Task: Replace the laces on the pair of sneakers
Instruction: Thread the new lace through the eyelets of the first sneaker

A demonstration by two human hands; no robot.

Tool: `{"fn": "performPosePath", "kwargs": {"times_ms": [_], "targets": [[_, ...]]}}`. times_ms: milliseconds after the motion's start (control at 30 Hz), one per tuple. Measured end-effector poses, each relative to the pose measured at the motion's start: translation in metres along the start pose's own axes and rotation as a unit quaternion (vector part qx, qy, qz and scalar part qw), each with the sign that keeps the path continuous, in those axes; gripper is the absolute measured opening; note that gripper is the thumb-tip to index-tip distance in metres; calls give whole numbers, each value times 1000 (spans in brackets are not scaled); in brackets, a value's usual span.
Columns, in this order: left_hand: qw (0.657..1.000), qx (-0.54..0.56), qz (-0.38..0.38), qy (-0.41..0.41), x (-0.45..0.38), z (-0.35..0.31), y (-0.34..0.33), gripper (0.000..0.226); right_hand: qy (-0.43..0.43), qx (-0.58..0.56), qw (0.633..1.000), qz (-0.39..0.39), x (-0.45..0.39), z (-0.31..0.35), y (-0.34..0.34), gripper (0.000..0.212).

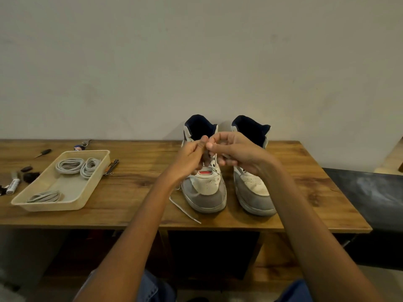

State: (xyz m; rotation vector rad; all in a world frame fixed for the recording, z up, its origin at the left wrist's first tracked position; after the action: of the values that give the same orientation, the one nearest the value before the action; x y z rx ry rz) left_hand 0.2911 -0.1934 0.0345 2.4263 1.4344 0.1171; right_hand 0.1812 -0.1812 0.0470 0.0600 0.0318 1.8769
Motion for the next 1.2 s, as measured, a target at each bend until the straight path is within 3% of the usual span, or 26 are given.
{"fn": "performPosePath", "kwargs": {"times_ms": [200, 333, 367, 467, 567, 667, 767, 833, 933, 1067, 1200], "targets": [[965, -153, -205, -55, 3, 8, 72, 34, -21, 71, 992, -101, 10, -5, 43, 8], [904, -384, -189, 24, 4, 23, 71, 27, -9, 86, 990, -110, 5, -8, 37, 11], [905, -384, -183, 1, 2, 20, 63, 27, -8, 109, 989, -95, 2, -10, 29, 11], [956, -251, -116, -96, -5, 4, 32, 31, 10, 182, 980, -79, -8, -11, 9, 10], [976, -189, -42, -101, -11, 6, 10, 30, 46, 199, 971, -123, -12, -10, 8, 13], [971, -192, -108, -94, -13, 14, 15, 22, 66, 221, 957, -178, -15, -17, 13, 15], [950, -225, -191, -100, -11, 16, 30, 14, 34, 379, 875, -299, -16, -32, 19, 27], [946, -244, -197, -80, -11, 21, 31, 16, -16, 439, 844, -309, -19, -49, 15, 32], [948, -261, -174, -51, -14, 28, 22, 19, -36, 449, 835, -315, -21, -62, 8, 30], [952, -248, -173, -55, -18, 28, 13, 22, 1, 435, 828, -353, -17, -61, 5, 26], [950, -273, -149, -37, -21, 35, 7, 18, 48, 366, 856, -362, -8, -65, 5, 25]]}}
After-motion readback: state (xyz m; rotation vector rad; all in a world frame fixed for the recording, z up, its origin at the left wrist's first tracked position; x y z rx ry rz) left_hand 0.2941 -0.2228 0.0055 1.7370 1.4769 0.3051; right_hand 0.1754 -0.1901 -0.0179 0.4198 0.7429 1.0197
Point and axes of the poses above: each hand's wrist, its own x-axis away from the middle knuckle, its own y-axis out of the back of the hand, z = x × y, the point moved 6 cm from there along -x, towards the middle knuckle, and after that the axes turned 4 degrees about z, right-handed, at the moved point
